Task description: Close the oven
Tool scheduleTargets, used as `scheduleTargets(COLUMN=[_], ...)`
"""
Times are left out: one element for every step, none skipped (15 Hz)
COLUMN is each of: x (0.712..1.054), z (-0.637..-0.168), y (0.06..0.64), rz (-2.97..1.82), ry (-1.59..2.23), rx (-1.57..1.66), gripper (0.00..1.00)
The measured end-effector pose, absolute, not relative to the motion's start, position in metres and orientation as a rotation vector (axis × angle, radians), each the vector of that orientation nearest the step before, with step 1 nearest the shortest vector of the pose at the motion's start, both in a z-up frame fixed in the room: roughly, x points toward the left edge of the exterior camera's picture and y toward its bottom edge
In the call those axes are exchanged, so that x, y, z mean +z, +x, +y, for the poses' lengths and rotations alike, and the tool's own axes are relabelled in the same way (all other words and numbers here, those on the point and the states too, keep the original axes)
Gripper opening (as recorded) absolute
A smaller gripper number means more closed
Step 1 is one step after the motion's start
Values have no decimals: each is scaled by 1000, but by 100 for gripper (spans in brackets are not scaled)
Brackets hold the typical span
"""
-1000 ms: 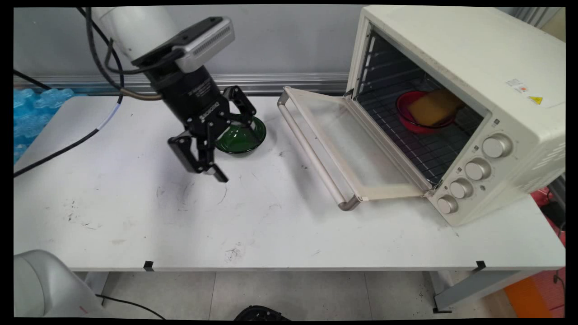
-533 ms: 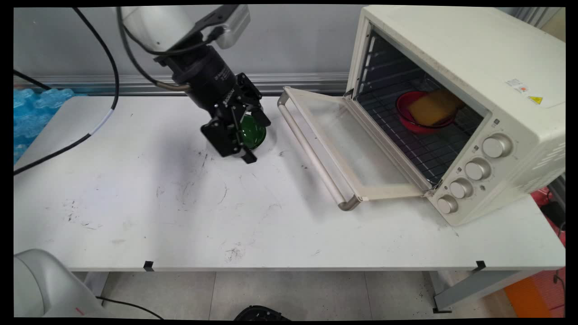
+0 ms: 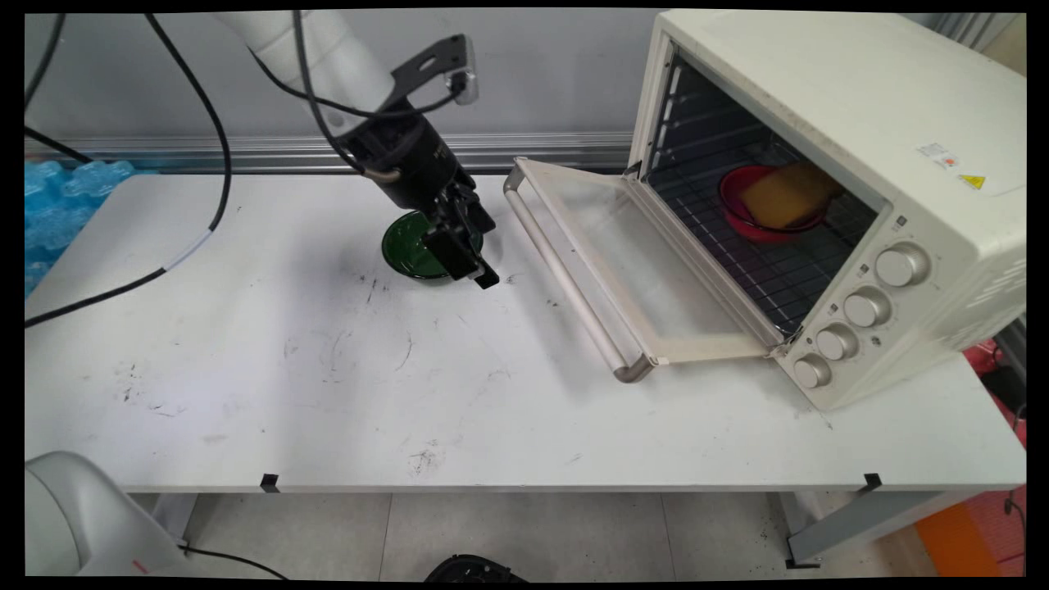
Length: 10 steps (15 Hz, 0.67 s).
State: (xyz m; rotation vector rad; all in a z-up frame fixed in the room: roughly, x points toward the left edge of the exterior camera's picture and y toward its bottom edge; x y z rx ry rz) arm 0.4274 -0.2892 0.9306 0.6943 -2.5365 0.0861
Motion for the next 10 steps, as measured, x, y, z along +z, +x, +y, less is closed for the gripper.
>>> scheduleTargets(x=[925,919,912,907,900,894,888,882,877,871], z=[-293,-296,-300,-303,-307,-309,-312,-315,-317,-320], y=[427,426,425,424,423,421,420,419,417,416], rz=[-2537,-2535,-2534,-2534,-2539,-2543,-2546,-2547,-2548,-2549], ry=[721,748,771,786,795,800,804,806,806,805], rx=[91,98,106,111,115,122,128,137,147,158], gripper=[100,100,100,100,100,100,100,100,100,100])
